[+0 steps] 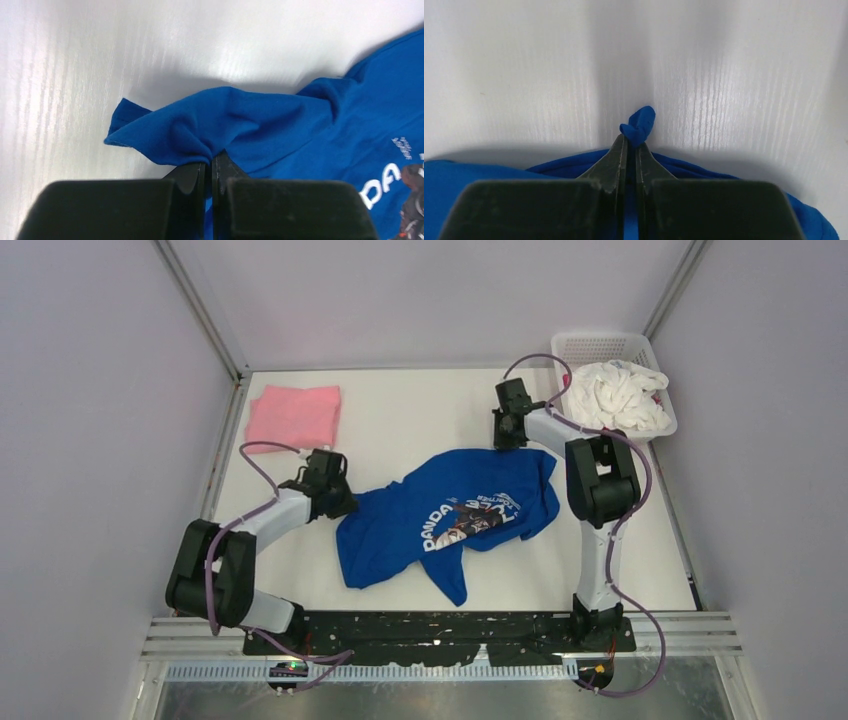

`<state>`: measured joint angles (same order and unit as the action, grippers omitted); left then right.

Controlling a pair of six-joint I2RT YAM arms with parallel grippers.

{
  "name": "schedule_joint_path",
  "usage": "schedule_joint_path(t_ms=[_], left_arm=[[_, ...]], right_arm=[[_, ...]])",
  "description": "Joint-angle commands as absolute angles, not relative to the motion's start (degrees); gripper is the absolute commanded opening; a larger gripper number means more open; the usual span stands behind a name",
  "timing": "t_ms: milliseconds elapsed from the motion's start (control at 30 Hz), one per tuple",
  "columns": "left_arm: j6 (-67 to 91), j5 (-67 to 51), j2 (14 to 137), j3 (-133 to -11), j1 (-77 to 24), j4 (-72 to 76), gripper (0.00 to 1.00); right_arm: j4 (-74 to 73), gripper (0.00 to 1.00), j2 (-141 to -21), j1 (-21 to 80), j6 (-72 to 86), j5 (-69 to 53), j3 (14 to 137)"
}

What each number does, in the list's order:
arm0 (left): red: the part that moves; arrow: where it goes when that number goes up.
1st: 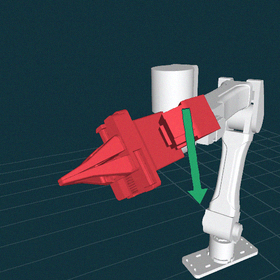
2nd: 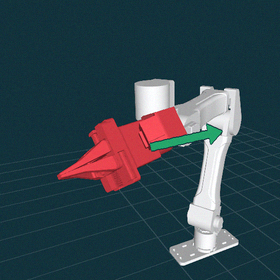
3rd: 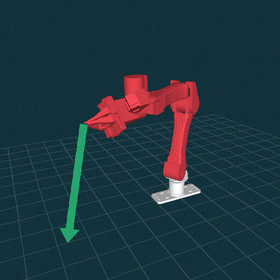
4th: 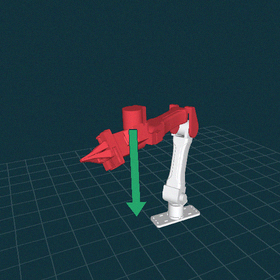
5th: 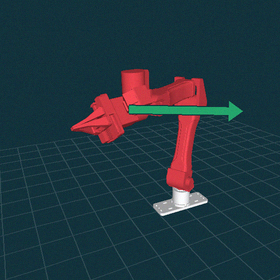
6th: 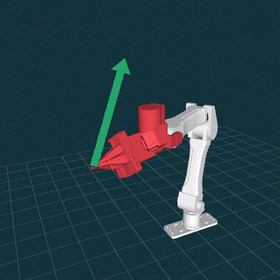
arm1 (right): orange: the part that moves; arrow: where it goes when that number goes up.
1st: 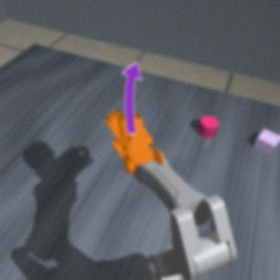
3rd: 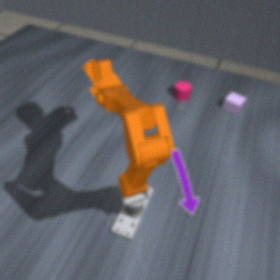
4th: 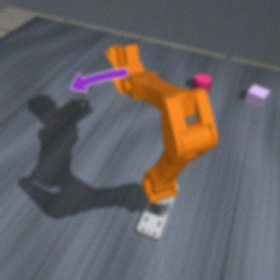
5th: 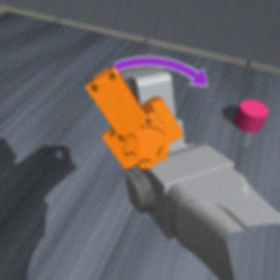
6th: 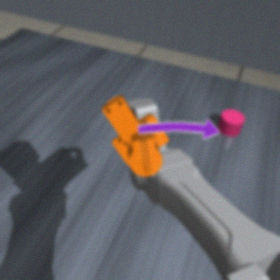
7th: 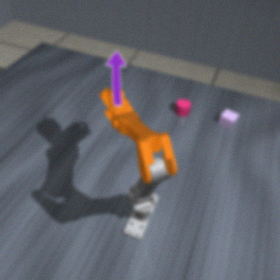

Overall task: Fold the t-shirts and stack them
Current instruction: Flatten out the tshirt

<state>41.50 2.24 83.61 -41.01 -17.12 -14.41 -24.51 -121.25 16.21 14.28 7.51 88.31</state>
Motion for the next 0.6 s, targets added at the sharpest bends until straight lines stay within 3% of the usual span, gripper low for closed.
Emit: schedule_joint_path(t_ms=[0,233,567], left_arm=[[39.08,5.7,75.27,-42.83,-17.09,-12.4,0.0],[33.1,14.71,56.72,-42.71,-19.12,-12.83,0.0],[24.62,10.88,29.27,-50.69,-20.12,-14.59,0.0]], right_arm=[[-21.12,0.06,-114.21,16.74,15.88,7.23,85.27],[-12.29,0.05,-94.68,17.03,15.11,8.65,74.04],[-7.07,0.05,-57.62,17.14,14.88,3.57,63.72]])
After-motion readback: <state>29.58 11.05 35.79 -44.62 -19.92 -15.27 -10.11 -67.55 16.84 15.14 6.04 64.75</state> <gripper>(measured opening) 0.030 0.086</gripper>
